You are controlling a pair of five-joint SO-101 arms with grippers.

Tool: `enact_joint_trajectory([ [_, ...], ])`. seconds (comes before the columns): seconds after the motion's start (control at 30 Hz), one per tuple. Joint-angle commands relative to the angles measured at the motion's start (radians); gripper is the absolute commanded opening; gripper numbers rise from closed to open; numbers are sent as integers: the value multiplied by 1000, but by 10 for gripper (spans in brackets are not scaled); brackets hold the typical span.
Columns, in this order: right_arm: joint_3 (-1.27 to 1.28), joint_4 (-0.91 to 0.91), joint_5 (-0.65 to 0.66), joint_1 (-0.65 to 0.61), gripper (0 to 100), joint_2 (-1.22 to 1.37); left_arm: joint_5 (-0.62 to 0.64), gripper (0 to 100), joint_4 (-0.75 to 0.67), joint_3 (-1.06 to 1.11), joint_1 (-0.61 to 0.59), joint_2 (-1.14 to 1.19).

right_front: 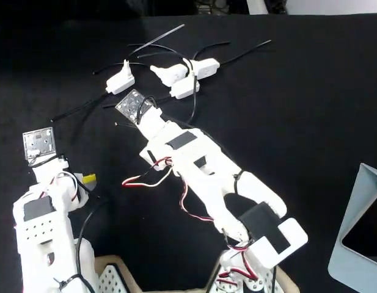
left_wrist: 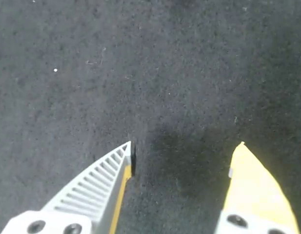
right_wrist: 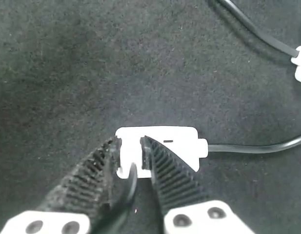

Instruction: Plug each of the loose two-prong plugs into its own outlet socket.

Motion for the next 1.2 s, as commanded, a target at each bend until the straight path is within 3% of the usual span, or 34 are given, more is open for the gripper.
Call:
enact_joint_trajectory([
  [0.0, 2, 15, 9, 32, 11, 8, -6, 318, -20, 1, -7, -12],
  [0.3, -176, -181, 0, 132, 16, 15, -6, 318, -20, 10, -5, -12],
  [0.4, -240, -180, -84, 163, 32, 8, -6, 320, -20, 10, -5, -12],
  [0.5, -286, -169, -167, 181, 119, 5, -6, 321, -20, 10, -4, -12],
  [0.63, -338, -41, -181, 178, 146, -13, -6, 321, -20, 10, -4, -12],
  [0.87, -323, 173, -175, 178, 47, -282, -6, 321, -21, 10, -4, -12],
  [1.03, -199, 353, -175, 176, 17, -545, -6, 318, -21, 12, -4, -12],
  [1.17, -18, 371, -176, 169, 17, -725, -6, 318, -20, 12, -2, -12],
])
